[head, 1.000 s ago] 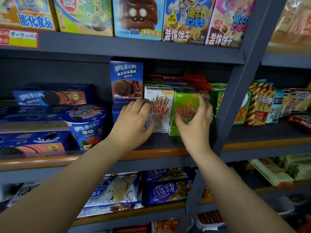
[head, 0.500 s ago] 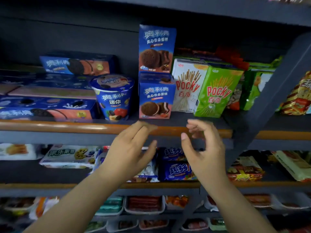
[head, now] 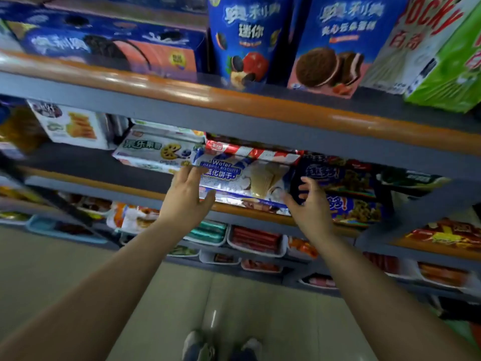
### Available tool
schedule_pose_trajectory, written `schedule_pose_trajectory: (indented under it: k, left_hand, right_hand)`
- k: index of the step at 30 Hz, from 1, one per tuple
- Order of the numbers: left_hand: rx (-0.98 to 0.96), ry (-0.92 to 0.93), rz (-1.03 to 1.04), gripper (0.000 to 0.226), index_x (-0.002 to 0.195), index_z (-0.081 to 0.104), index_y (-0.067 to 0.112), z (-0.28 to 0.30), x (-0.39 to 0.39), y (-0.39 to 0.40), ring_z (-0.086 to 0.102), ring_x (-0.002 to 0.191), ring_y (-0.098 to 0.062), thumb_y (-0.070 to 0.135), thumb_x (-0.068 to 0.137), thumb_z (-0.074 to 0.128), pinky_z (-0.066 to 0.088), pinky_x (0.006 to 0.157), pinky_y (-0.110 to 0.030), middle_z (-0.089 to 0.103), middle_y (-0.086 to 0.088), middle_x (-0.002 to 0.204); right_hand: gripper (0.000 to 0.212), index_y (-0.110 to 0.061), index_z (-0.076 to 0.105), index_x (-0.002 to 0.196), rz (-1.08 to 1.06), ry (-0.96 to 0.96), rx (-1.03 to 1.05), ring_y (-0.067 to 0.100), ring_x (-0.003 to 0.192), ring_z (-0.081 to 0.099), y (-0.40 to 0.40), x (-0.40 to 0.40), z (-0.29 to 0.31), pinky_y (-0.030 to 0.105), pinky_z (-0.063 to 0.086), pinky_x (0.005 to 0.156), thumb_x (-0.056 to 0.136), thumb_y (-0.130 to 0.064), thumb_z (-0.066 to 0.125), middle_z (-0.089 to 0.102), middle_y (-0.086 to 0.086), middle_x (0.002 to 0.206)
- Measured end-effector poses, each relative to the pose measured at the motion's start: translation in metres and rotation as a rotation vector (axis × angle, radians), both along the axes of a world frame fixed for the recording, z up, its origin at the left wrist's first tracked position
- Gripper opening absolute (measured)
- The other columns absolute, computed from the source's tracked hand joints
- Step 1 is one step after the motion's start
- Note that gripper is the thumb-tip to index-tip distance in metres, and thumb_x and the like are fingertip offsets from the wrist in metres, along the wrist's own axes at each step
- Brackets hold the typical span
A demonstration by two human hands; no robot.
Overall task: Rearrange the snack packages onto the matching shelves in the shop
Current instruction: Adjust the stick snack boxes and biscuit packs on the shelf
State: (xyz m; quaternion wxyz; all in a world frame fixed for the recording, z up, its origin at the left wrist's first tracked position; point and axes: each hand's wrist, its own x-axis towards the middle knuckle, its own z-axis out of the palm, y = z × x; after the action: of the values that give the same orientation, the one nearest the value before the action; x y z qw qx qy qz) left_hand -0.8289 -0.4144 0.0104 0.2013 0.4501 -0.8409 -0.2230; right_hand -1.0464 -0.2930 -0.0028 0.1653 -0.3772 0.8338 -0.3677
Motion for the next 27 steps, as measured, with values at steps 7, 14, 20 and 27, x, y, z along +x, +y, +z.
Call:
schedule_pose_trajectory:
  k: [7, 14, 20, 27]
  left_hand:
    - [0.407, 0.031, 0.221, 0.058, 0.139, 0.034, 0.009, -0.016, 0.005, -0.04, 0.046, 0.122, -0.034, 0.03, 0.089, 0.054, 0.038, 0.1, -0.043, 0.041, -0.014, 0.139]
    - [0.512, 0.119, 0.148, 0.038, 0.126, 0.052, 0.018, -0.038, -0.004, -0.037, 0.051, 0.093, -0.023, 0.032, 0.092, 0.054, 0.037, 0.077, -0.03, 0.055, -0.005, 0.107]
    - [0.565, 0.116, 0.194, 0.051, 0.141, 0.04, 0.018, -0.041, -0.009, -0.049, 0.05, 0.102, -0.021, 0.033, 0.093, 0.05, 0.034, 0.083, -0.028, 0.054, -0.005, 0.124]
    - [0.688, 0.165, 0.155, 0.056, 0.139, 0.039, 0.013, -0.041, -0.008, -0.055, 0.048, 0.121, -0.028, 0.041, 0.093, 0.05, 0.039, 0.102, -0.043, 0.047, -0.006, 0.139]
  right_hand:
    - [0.063, -0.005, 0.054, 0.127, -0.123, -0.253, 0.285, 0.033, 0.113, 0.055, -0.037, -0.006, -0.024, 0.031, 0.04, 0.078, 0.089, -0.055, 0.051, 0.058, 0.017, 0.127]
    - [0.048, -0.012, 0.052, 0.128, -0.201, -0.3, 0.167, 0.027, 0.098, 0.057, -0.031, -0.008, -0.027, 0.034, 0.044, 0.079, 0.095, -0.046, 0.048, 0.059, 0.012, 0.123]
    - [0.052, -0.012, 0.048, 0.132, -0.206, -0.308, 0.173, 0.031, 0.115, 0.053, -0.033, -0.003, -0.03, 0.036, 0.043, 0.086, 0.095, -0.047, 0.048, 0.056, 0.011, 0.129]
    - [0.043, -0.011, 0.054, 0.127, -0.26, -0.326, 0.08, 0.029, 0.112, 0.056, -0.035, 0.001, -0.033, 0.033, 0.043, 0.087, 0.095, -0.039, 0.051, 0.061, 0.011, 0.123]
